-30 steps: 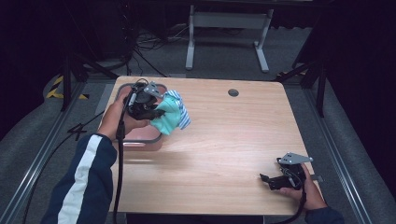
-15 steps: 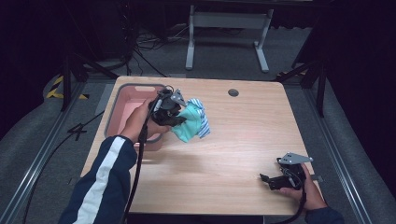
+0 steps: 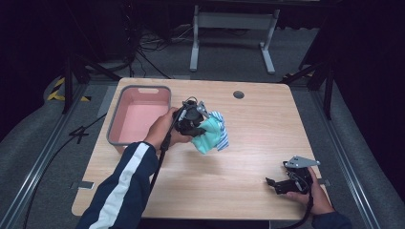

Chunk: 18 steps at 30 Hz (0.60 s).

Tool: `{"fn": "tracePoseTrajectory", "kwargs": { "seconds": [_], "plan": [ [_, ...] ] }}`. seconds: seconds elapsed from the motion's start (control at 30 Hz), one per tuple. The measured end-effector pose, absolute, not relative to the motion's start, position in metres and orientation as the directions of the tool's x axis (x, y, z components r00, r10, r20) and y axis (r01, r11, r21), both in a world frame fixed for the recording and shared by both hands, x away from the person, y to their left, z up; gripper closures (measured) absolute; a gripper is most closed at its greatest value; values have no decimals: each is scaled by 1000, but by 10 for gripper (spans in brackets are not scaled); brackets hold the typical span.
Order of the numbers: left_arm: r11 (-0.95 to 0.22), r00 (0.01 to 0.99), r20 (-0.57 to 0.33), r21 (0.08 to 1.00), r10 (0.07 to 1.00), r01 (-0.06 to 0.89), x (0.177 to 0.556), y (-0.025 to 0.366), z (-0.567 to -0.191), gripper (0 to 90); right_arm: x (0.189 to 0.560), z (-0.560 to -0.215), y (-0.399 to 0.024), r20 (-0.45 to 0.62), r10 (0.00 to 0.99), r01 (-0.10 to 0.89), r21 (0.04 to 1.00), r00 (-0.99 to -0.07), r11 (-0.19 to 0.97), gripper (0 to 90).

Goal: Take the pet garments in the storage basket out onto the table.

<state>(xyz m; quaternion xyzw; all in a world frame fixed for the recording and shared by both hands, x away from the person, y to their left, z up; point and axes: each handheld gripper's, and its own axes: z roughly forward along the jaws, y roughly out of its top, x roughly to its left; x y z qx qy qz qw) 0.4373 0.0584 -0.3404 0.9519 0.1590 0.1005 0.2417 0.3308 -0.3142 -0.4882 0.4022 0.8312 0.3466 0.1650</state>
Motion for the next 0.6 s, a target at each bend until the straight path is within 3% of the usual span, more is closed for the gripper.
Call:
{"fn": "tracePoseTrajectory", "kwargs": {
  "seconds": [0.6],
  "plan": [
    [-836,931,40,456,362,306,453,26,-401,783,331,-488,-314,4,783,554,709,-622,436,5]
  ]
}}
